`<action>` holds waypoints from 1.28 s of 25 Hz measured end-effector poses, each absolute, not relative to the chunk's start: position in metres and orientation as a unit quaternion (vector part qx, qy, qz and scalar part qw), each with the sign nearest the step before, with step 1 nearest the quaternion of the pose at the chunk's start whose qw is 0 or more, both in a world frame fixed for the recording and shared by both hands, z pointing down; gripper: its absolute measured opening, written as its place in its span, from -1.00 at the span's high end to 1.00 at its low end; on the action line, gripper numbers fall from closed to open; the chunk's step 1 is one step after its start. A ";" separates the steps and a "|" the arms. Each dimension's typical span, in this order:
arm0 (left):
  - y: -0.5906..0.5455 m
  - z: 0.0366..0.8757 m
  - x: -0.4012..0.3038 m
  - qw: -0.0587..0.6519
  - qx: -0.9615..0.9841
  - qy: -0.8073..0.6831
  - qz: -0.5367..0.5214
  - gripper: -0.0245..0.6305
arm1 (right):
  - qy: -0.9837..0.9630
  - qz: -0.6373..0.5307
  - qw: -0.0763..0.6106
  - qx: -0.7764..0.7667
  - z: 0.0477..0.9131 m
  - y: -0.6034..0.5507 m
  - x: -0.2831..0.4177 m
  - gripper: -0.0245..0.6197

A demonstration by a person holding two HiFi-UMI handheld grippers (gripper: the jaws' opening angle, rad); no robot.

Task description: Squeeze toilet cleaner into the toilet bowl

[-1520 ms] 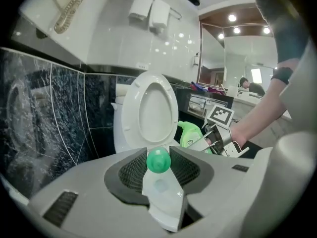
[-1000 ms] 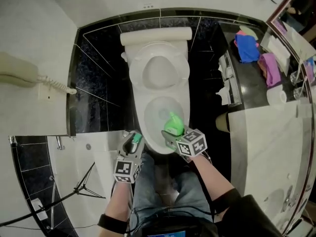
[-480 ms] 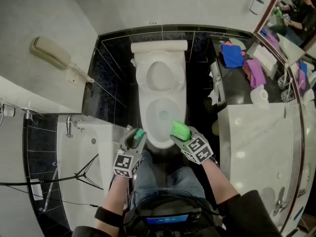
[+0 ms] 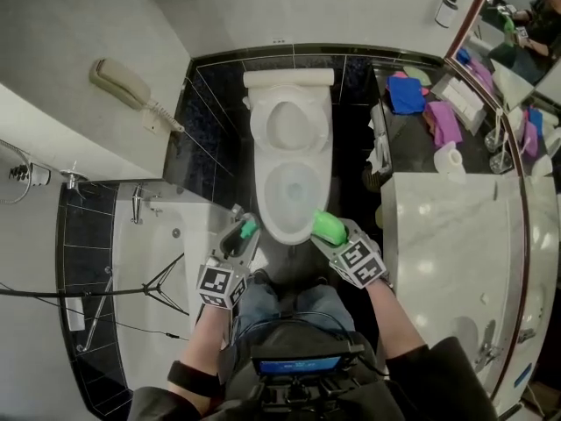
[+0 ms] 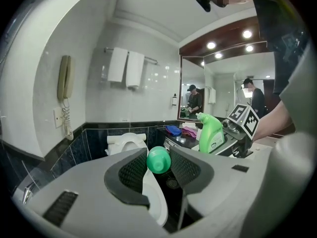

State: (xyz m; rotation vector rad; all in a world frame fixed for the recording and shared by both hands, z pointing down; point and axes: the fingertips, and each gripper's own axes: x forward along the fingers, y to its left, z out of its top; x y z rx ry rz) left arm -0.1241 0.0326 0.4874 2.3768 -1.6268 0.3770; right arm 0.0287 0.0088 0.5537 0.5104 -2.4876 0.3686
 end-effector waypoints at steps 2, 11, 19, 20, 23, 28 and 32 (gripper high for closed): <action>0.034 0.473 -0.128 0.114 0.816 -0.553 0.126 0.46 | -0.928 0.138 0.282 0.201 0.544 0.012 0.029 0.31; 0.051 0.460 -0.157 0.111 0.830 -0.535 0.111 0.46 | -0.918 0.146 0.295 0.222 0.543 0.036 0.019 0.31; 0.066 0.465 -0.182 0.114 0.841 -0.515 0.120 0.47 | -0.913 0.156 0.306 0.220 0.553 0.047 0.001 0.31; 0.067 0.464 -0.183 0.114 0.842 -0.514 0.117 0.46 | -0.913 0.155 0.309 0.218 0.556 0.048 0.000 0.31; 0.070 0.460 -0.183 0.111 0.851 -0.501 0.109 0.46 | -0.916 0.153 0.310 0.202 0.555 0.055 -0.005 0.31; 0.081 0.438 -0.163 0.109 0.884 -0.444 0.095 0.47 | -0.931 0.126 0.313 0.137 0.542 0.069 -0.019 0.31; 0.090 0.406 -0.140 0.122 0.913 -0.380 0.079 0.46 | -0.945 0.105 0.305 0.062 0.525 0.085 -0.039 0.31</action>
